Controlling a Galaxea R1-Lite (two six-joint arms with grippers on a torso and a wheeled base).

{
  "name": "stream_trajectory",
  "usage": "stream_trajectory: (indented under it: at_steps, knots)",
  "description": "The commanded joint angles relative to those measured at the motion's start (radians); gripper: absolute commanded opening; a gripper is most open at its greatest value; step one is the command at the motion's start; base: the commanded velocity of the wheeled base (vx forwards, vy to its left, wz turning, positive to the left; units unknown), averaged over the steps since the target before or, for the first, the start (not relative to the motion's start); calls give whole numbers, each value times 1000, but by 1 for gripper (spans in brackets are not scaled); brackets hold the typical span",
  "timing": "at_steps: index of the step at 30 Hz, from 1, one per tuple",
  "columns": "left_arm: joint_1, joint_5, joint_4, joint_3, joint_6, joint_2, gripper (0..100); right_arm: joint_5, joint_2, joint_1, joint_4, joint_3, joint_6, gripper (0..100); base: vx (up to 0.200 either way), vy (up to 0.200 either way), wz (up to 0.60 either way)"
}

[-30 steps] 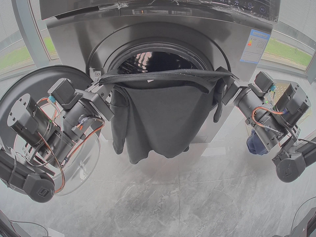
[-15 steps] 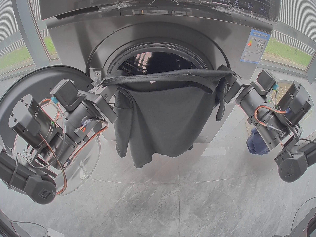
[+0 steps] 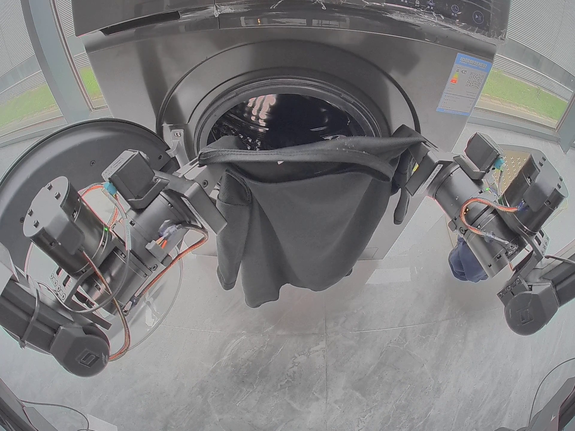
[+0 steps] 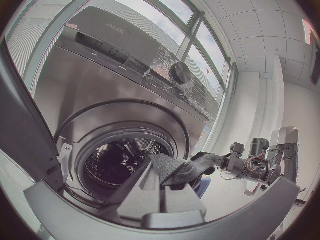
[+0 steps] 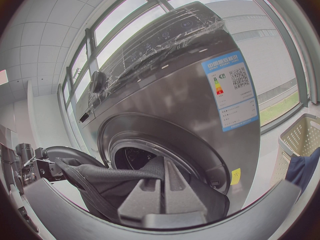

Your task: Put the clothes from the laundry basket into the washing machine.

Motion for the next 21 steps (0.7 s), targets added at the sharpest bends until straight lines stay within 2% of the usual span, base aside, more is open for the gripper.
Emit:
stream_trajectory:
  at_steps: [1,14,15,21]
  knots:
    - [-17,0,-1,2,-3,10,0,0,14,8,-1,13,1,0,0,0,0]
    - [-35,4,-1,3,0,22,0,-2,114,57,8,79,6,0,0,0,0]
    - [-38,4,-1,3,2,24,0,-2,128,71,16,85,6,100,0,0,0]
    - [-44,4,-2,5,5,21,0,-2,243,152,5,162,-4,100,0,0,0]
